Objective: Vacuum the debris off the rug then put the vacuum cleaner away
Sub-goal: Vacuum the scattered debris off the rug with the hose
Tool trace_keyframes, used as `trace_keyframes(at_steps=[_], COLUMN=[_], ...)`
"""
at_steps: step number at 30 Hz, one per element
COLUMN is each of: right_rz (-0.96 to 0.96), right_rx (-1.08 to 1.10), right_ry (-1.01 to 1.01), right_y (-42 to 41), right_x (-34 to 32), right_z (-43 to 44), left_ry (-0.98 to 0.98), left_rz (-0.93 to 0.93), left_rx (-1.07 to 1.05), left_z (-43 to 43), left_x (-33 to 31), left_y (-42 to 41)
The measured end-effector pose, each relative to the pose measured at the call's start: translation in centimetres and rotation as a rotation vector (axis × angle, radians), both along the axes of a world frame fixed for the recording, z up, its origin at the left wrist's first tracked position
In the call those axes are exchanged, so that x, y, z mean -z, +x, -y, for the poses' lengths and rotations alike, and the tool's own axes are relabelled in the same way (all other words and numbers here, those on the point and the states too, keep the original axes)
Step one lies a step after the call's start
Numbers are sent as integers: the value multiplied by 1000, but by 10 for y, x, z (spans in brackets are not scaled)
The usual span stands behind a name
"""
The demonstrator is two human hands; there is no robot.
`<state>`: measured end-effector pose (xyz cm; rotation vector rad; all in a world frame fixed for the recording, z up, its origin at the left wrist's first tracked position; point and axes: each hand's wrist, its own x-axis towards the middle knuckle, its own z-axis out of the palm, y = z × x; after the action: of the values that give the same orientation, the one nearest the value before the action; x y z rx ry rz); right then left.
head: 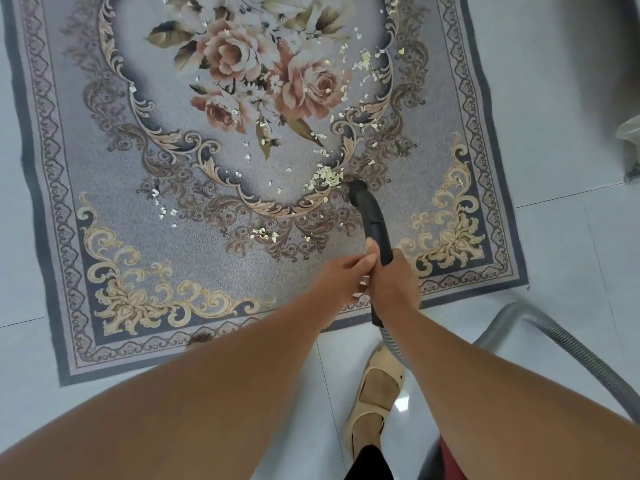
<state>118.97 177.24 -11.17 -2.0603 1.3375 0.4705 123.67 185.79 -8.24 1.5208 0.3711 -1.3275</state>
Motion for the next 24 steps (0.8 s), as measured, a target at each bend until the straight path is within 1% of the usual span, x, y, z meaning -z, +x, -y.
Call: trace_keyframes(at_steps=[3,6,8,12,15,18,24], right_rz=[39,55,69,50,26,12,-31], right_rx=[17,61,97,103,111,102,89], right_ry=[11,-31,-34,9,31,47,44], right_y=[17,46,65,84,73,42,-14], right_x=[2,4,6,9,10,10,4], right_z=[10,31,46,66,62,46,8], left_ry=[7,-23,-49,-26,-16,-9,-10], left_rz=[42,114,127,130,133,120,-12], left_rx=[-37,-45,-50,-36,20,98,160], left_z=[11,31,43,59,55,39,2], left_x=[2,3,3,4,7,6,3], left_y=[10,27,40,57,52,32,-7])
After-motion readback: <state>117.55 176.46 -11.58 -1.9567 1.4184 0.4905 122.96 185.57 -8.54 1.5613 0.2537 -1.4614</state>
